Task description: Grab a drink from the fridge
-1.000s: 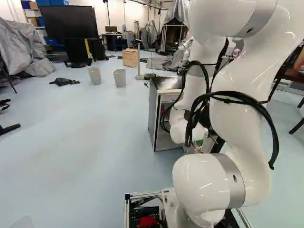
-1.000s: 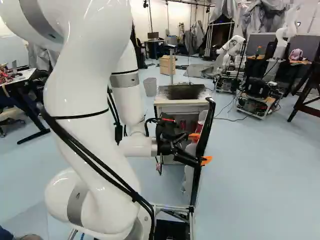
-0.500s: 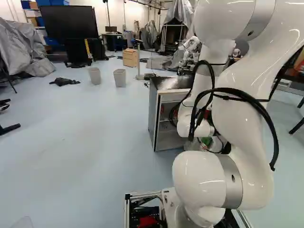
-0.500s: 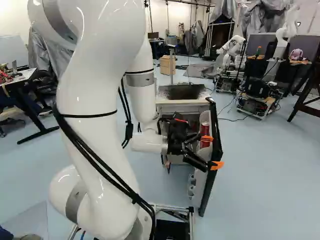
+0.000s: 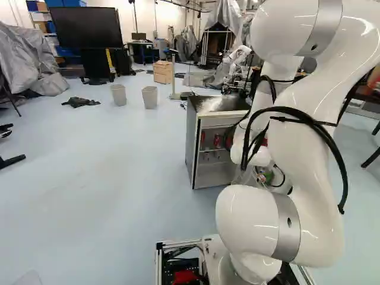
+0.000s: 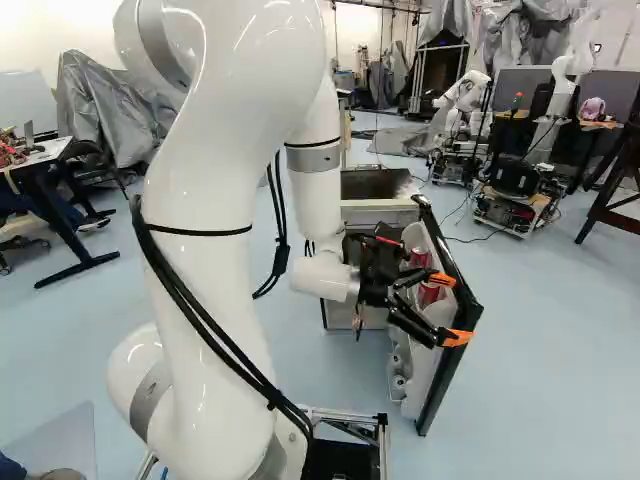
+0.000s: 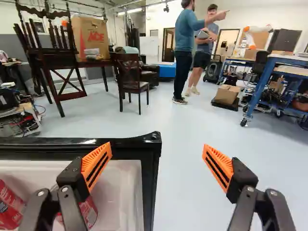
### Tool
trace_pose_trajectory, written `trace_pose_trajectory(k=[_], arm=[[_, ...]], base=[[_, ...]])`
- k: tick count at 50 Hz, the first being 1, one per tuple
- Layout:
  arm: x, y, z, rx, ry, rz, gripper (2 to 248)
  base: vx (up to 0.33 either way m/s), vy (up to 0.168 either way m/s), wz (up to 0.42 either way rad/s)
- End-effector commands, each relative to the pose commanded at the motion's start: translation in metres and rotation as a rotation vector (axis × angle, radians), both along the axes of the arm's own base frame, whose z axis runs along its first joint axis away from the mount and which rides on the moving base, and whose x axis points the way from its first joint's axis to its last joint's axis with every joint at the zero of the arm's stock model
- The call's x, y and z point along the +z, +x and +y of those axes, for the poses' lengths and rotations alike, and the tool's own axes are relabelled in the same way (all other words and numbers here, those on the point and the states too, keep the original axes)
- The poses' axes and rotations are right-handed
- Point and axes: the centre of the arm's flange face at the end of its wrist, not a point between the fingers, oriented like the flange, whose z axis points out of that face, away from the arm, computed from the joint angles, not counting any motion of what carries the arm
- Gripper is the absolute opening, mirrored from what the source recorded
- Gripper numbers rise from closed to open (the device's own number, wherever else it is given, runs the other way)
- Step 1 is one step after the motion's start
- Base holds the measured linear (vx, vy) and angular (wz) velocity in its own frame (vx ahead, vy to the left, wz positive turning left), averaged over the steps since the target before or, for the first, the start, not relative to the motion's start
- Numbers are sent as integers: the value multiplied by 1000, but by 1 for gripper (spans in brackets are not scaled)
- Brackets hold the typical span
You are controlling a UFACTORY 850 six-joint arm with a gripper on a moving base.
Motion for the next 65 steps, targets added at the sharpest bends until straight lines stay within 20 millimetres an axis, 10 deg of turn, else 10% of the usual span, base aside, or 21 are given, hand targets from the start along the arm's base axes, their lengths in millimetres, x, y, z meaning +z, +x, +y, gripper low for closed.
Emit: trace_pose_trajectory(k=[34, 65], arm=[[-4, 19, -67, -139, -32, -60, 247], [0, -2, -26, 70, 0, -7, 247]], base=[[0, 0, 0], [0, 0, 0]])
